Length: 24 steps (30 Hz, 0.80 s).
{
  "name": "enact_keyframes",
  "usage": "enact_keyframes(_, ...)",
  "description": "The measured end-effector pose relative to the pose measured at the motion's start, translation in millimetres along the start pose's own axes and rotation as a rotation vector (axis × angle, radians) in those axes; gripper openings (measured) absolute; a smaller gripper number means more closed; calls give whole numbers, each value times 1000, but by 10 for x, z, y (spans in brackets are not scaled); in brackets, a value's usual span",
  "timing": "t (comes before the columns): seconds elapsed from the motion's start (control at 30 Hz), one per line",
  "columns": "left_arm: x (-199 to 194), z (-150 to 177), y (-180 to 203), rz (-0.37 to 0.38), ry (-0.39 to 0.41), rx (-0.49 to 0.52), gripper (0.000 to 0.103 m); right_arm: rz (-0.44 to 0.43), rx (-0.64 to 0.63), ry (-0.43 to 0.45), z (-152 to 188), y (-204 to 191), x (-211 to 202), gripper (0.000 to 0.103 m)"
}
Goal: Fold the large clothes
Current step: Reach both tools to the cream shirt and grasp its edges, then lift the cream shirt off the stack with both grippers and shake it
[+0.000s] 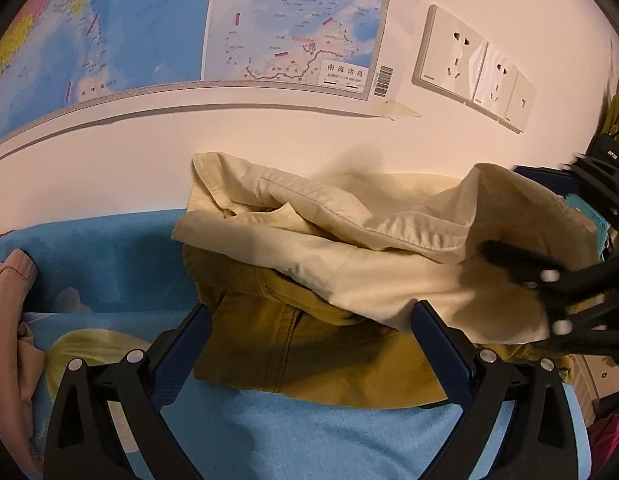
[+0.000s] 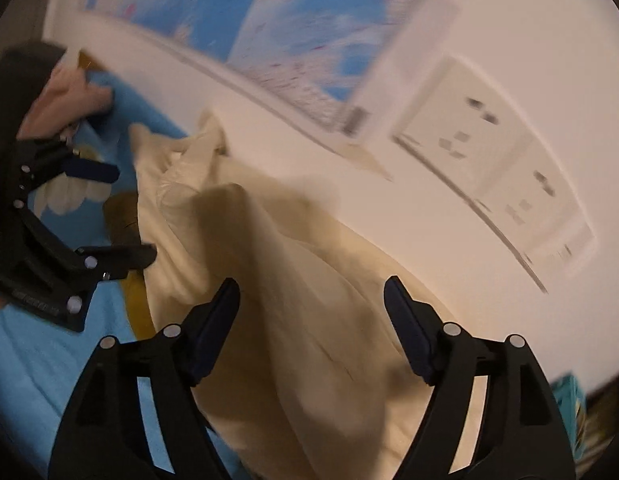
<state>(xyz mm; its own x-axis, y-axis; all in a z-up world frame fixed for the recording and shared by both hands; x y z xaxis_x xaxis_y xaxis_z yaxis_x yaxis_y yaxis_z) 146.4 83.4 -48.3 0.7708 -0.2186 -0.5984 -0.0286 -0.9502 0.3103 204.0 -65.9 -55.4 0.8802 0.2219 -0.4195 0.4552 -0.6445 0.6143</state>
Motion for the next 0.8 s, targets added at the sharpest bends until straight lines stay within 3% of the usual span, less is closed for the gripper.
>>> enact_keyframes(0.03,0,4,-10,0,-1,-1,96,-30,0,-18,-35,-33,67,59)
enact_keyframes(0.07,5,4,-15,1,-3,0,96,-71,-3,-44,-50,-58,79,31)
enact_keyframes(0.1,-17,21,-28,1,-4,0,96,-90,5,-58,-71,-42,101,11)
enact_keyframes(0.2,-37,16,-54,11,3,11,96,-90,105,6,-142,267,-174,7)
enact_keyframes(0.4,-155,-10,-70,51,53,39,96,1,491,169,-137,1593,-1049,7)
enact_keyframes(0.47,-209,-21,-41,97,76,35,96,42,547,186,-38,1889,-1260,6)
enact_keyframes(0.53,-224,-31,32,136,83,53,96,51,594,191,38,2038,-1375,6)
enact_keyframes(0.63,-178,-67,104,111,86,91,96,36,647,218,119,2187,-1526,6)
enact_keyframes(0.8,-53,-102,48,96,93,69,96,29,722,270,280,2350,-1718,6)
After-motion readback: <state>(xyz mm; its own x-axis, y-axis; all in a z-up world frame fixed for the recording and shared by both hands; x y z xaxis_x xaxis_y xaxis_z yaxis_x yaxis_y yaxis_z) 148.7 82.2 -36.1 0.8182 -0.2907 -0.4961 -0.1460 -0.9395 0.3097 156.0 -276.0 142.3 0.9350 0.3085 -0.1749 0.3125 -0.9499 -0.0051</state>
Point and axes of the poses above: each gripper's, at about its wrist camera, not at the fingertips, and x roughly the way its jaws point, y to its right, z to its underside, the point moved 4 cm from there along x, roughly the way its jaws point, and after that the axes turned 14 degrees about z, right-handed, at the moved point
